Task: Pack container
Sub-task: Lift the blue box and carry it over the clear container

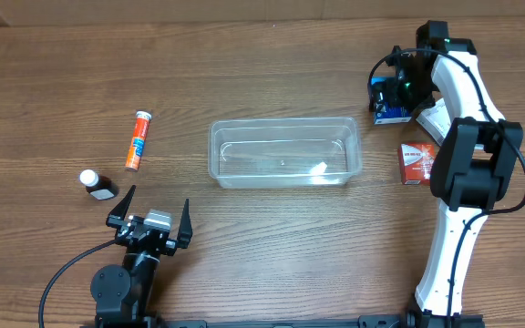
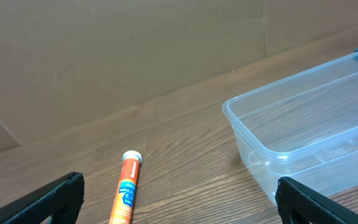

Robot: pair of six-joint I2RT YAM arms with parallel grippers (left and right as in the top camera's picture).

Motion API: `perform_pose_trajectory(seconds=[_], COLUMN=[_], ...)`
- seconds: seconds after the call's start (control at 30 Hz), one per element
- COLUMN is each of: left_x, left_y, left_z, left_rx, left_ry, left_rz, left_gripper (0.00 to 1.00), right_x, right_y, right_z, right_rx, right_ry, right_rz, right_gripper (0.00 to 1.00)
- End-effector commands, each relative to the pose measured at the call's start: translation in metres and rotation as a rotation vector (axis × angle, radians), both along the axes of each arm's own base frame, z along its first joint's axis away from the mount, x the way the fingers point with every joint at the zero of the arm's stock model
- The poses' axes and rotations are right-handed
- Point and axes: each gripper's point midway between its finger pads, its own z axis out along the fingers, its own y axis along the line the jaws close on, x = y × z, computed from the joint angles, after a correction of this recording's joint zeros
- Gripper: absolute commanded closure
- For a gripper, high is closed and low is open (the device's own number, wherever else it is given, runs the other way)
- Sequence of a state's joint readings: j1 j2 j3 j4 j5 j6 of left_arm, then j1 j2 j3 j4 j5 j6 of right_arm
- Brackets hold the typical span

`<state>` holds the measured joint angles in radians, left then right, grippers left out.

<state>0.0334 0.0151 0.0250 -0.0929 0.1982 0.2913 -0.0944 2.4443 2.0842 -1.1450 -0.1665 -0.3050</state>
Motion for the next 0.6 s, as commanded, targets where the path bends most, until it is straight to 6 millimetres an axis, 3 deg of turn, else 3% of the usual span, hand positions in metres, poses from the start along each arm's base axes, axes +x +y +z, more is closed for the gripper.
perform_pose_trajectory(seconds=[0.0, 0.07, 0.13, 0.23, 0.3, 0.57], left_x=[0.000, 0.000, 0.000, 0.000, 0.000, 0.000], left_y=[0.001, 0.001, 0.001, 0.001, 0.001, 0.001], left_z=[0.000, 0.000, 0.000, 0.000, 0.000, 0.000], left_rx=[-0.007, -0.007, -0.007, -0.007, -0.007, -0.007], left_ry=[-0.005, -0.005, -0.005, -0.005, -0.005, -0.005], left_rz=[0.001, 0.001, 0.001, 0.001, 0.001, 0.001], left_gripper=[0.00, 0.00, 0.00, 0.00, 0.00, 0.00], right_x=[-0.004, -0.006, -0.006, -0.004, 0.003, 0.016], right_y=[-0.004, -0.008, -0.004, 0.020, 0.025, 0.014], right_z=[-0.008, -0.009, -0.009, -0.006, -0.004, -0.004], right_rx=[-0.098, -0.147, -0.129, 0.013, 0.048, -0.009], right_ry=[0.037, 0.050, 0.058, 0.052, 0.027, -0.014], right_rz=[-0.064, -0.123, -0.156, -0.137, -0.137, -0.241], right_gripper=[0.09, 0.08, 0.00, 0.00, 0.00, 0.02])
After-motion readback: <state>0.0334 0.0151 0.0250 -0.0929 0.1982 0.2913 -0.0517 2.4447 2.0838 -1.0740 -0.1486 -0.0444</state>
